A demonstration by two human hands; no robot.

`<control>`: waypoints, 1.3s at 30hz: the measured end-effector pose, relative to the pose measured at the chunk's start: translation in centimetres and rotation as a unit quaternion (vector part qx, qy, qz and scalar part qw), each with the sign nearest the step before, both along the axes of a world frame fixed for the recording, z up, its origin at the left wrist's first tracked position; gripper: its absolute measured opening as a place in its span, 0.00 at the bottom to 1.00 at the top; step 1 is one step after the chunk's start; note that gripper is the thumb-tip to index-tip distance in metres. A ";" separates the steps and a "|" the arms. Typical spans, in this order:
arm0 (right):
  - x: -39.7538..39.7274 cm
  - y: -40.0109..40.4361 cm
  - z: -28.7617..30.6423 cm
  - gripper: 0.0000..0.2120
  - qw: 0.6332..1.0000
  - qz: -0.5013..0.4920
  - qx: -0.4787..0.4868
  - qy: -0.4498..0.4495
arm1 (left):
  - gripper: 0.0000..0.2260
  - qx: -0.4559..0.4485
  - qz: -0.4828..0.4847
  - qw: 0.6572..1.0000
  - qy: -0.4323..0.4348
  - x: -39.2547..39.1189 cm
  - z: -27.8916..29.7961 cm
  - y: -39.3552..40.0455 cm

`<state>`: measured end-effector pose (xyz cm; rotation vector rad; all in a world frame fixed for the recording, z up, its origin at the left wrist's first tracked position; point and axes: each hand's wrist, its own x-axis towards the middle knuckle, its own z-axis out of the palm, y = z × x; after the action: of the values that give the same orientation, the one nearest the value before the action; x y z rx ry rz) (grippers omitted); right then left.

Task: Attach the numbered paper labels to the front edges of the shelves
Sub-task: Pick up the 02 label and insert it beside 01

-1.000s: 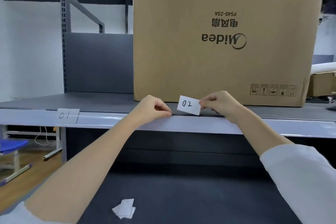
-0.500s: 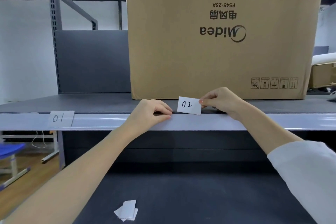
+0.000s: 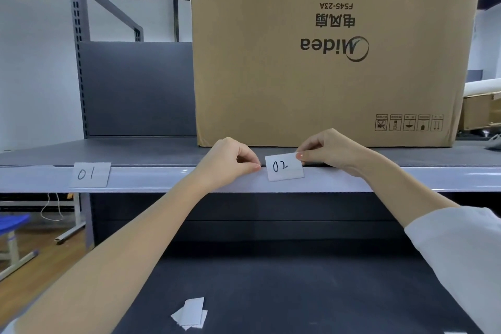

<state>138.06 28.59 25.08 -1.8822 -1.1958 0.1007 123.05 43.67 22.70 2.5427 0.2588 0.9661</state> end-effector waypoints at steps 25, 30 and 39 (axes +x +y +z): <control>-0.7 -0.5 -0.6 0.06 0.996 -0.004 -0.029 -0.089 | 0.10 -0.018 -0.017 0.998 -0.053 0.5 -1.0 -0.4; -0.6 -0.7 -1.0 0.05 0.996 0.006 -0.001 -0.084 | 0.08 -0.002 -0.018 0.999 -0.041 0.8 -1.1 -0.6; -0.7 -0.7 -0.8 0.05 0.996 -0.001 -0.034 -0.078 | 0.08 0.016 -0.009 0.998 -0.061 0.9 -1.4 -0.7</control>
<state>137.33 27.89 24.30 -1.9797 -1.3091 -0.0067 123.95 42.99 21.28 2.4993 0.1869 1.1222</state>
